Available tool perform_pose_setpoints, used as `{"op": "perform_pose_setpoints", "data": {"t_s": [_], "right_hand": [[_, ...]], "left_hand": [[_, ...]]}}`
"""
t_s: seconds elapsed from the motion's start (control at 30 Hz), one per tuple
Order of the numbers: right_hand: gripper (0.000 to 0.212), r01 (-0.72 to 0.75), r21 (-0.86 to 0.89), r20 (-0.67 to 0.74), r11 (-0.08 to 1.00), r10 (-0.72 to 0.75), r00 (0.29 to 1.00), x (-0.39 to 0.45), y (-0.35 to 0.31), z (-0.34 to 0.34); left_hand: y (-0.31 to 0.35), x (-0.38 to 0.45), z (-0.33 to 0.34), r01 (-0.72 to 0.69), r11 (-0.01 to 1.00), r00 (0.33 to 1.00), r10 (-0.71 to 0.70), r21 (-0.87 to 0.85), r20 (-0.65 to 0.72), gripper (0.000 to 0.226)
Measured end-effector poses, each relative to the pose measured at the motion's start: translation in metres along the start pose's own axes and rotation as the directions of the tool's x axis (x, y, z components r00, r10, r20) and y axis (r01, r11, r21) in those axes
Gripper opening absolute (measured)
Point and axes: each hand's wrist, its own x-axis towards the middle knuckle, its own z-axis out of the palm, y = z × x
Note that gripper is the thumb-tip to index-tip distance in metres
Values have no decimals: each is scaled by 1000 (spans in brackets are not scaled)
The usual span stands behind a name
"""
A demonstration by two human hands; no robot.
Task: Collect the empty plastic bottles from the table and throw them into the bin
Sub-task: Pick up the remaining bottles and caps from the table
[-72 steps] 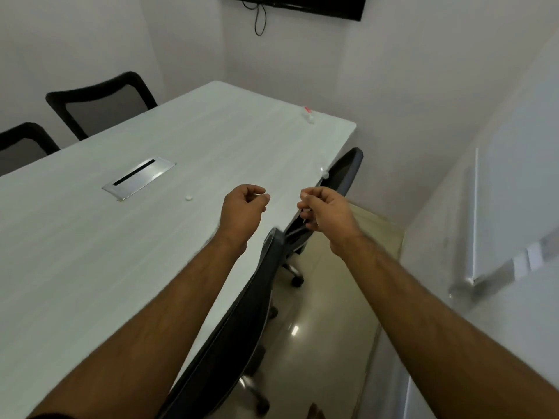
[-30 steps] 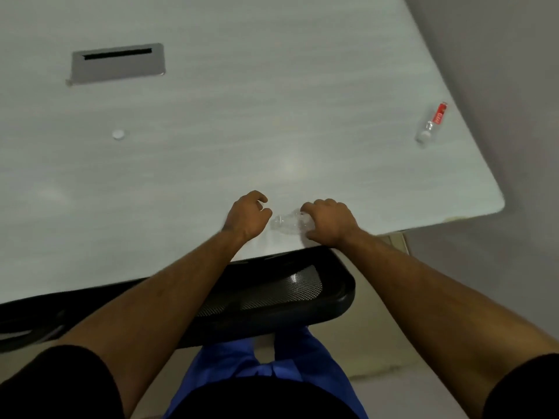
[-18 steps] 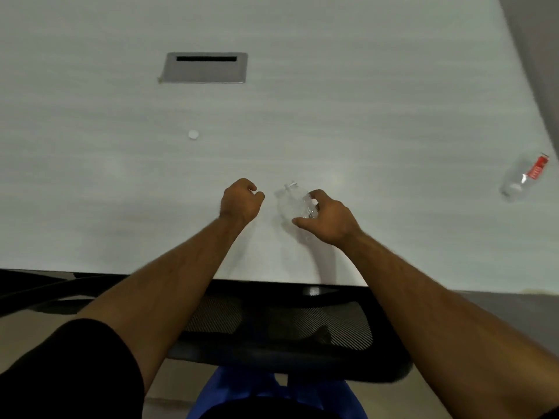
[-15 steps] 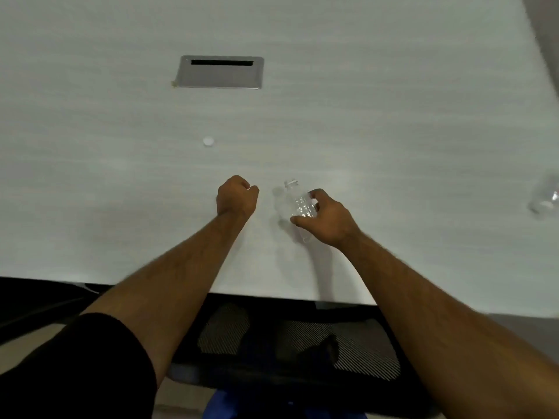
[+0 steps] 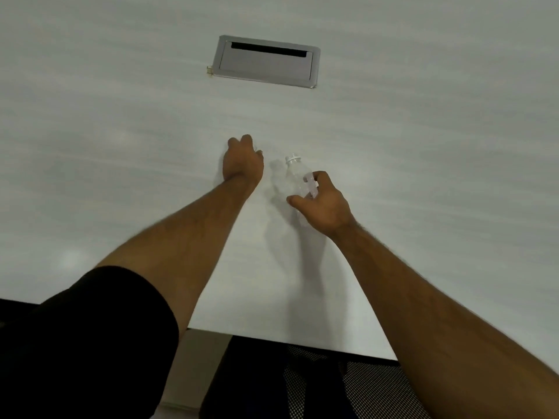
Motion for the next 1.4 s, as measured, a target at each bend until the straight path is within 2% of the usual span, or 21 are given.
{"op": "perform_pose_setpoints", "data": {"t_s": [0.07, 0.13, 0.2, 0.27, 0.33, 0.43, 0.57, 0.7, 0.8, 0.87, 0.93, 1.0, 1.1, 1.17, 1.2, 1.23, 1.3, 1.33, 1.4], "right_hand": [[58, -14, 34, 6, 999, 13, 1000, -3, 3, 1], [60, -21, 60, 1, 998, 21, 1000, -11, 7, -2], [64, -37, 107, -27, 994, 40, 999, -22, 12, -8], [67, -45, 162, -44, 986, 53, 998, -34, 15, -17], [62, -48, 210, -59, 977, 61, 996, -51, 21, -31], [44, -9, 271, -89, 962, 34, 995, -85, 33, -60], [45, 40, 414, -90, 909, -3, 996, -130, 57, -103], [54, 87, 447, -145, 891, -23, 989, -178, 85, -150], [53, 159, 314, -304, 936, -60, 951, -219, 116, -190], [52, 187, 119, -437, 975, -117, 892, -241, 134, -213], [59, 155, -133, -563, 979, -203, 801, -261, 151, -233], [64, 102, -307, -617, 946, -279, 736, -275, 165, -249], [67, 47, -374, -641, 926, -295, 709, -286, 184, -270], [63, 54, -278, -644, 959, -228, 730, -292, 195, -285], [60, 76, -135, -618, 988, -144, 773, -294, 198, -295], [57, 101, 95, -548, 990, -33, 836, -297, 200, -305], [55, 43, 562, -295, 826, 152, 943, -304, 199, -326], [57, -13, 676, -184, 737, 186, 965, -307, 199, -333], [57, -84, 764, -53, 640, 192, 980, -311, 200, -339]], "left_hand": [[-1, -2, 2, -30, 998, 999, 29, -50, -27, 33], [2, -11, 2, 9, 968, 1000, -14, -250, -17, 29], [15, -28, -2, 131, 819, 991, -100, -558, 85, 27], [34, -49, -8, 251, 625, 966, -114, -739, 232, 27], [55, -76, -14, 308, 513, 942, -49, -801, 332, 31], [86, -124, -22, 318, 415, 924, 67, -852, 377, 26], [125, -191, -30, 275, 373, 900, 225, -886, 374, 23], [169, -257, -30, 228, 349, 889, 306, -909, 341, 26], [217, -313, -25, 183, 364, 891, 330, -913, 310, 22], [247, -344, -18, 168, 373, 915, 286, -912, 285, 16], [273, -369, -4, 127, 422, 950, 208, -898, 232, 11], [296, -393, 10, 88, 478, 978, 127, -874, 168, 13], [323, -419, 23, 153, 411, 975, 87, -899, 205, 10], [333, -423, 25, 233, 366, 937, 163, -901, 309, 12], [335, -422, 25, 267, 359, 901, 235, -895, 363, 15], [336, -419, 25, 292, 364, 858, 309, -884, 410, 18], [337, -415, 26, 319, 395, 760, 437, -862, 481, 21], [339, -413, 28, 329, 397, 716, 486, -857, 500, 19], [344, -409, 32, 344, 382, 661, 551, -858, 510, 16]]}}
